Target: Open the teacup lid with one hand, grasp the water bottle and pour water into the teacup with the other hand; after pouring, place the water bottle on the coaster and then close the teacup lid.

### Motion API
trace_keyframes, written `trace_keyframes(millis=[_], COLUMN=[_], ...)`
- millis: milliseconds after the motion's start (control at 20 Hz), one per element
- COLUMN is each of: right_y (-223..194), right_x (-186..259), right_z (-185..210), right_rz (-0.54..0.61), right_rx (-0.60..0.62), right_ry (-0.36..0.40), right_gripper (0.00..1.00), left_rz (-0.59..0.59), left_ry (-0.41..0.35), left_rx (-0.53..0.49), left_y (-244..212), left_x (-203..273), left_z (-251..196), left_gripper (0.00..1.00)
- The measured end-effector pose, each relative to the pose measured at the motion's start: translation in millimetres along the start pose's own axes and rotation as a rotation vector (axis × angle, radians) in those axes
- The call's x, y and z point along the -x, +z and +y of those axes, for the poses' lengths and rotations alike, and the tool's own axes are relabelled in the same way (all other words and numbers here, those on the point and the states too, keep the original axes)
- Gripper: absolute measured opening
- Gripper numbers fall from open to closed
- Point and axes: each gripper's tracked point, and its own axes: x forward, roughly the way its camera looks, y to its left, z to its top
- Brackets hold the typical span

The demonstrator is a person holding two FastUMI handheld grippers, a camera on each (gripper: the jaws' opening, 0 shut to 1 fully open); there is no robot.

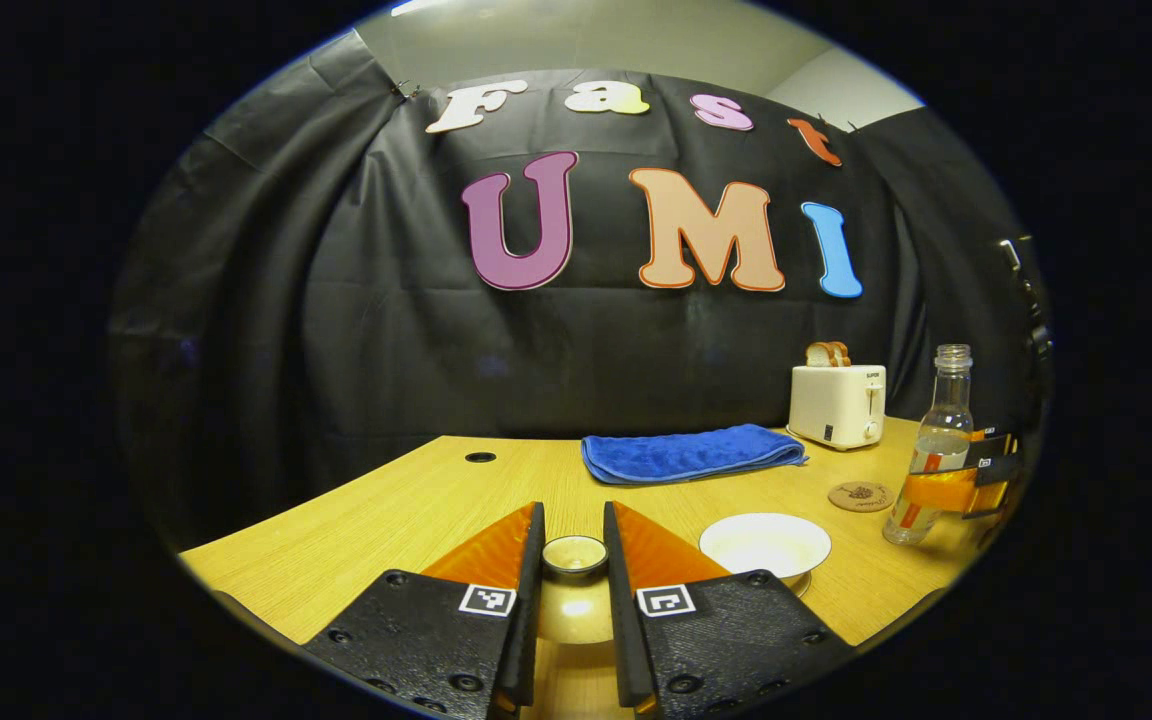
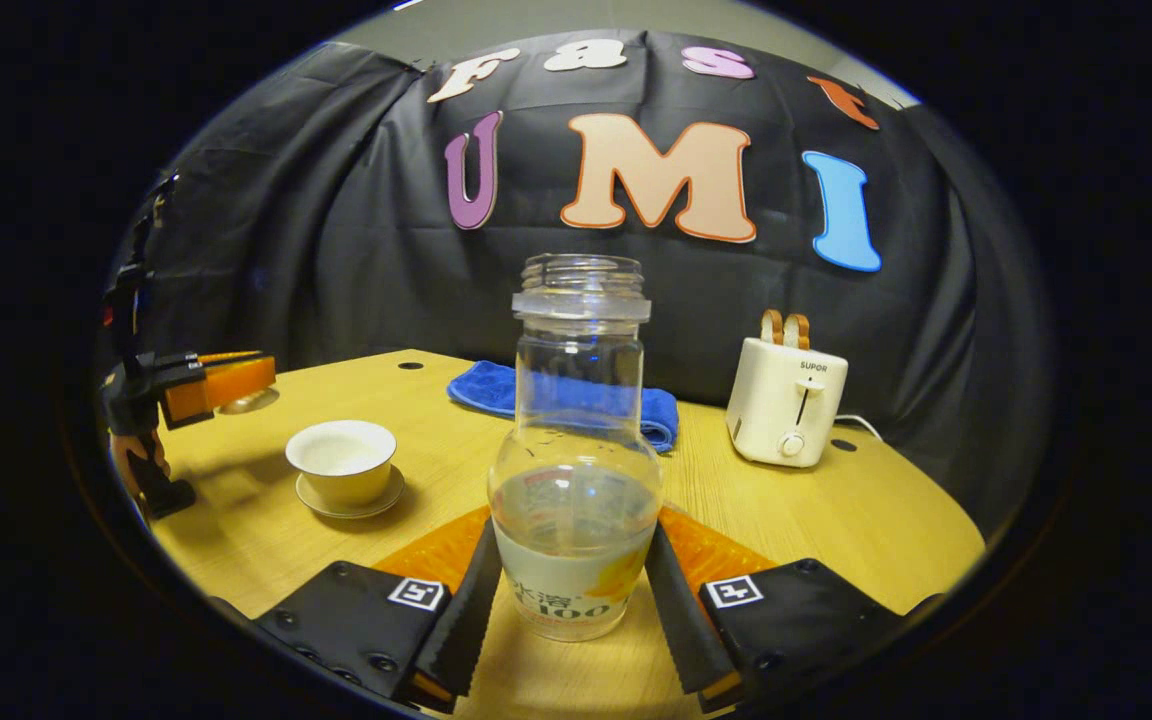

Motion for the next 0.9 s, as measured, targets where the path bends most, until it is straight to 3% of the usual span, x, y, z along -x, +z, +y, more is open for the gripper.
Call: trace_keyframes(millis=[600, 900], right_y=[60.2, 53.6], right_x=[-15.0, -33.1], right_z=[2.6, -5.6], right_rz=[-0.014, 0.060], right_rx=[0.398, 0.598], right_ry=[-0.077, -0.100], right_gripper=[0.78, 0.78], left_rz=[-0.001, -0.001], left_ry=[0.019, 0.019], left_rx=[0.000, 0.000], left_y=[-0.8, -1.5], left_x=[-0.1, -0.3], left_z=[3.3, 3.2], left_gripper=[0.29, 0.29])
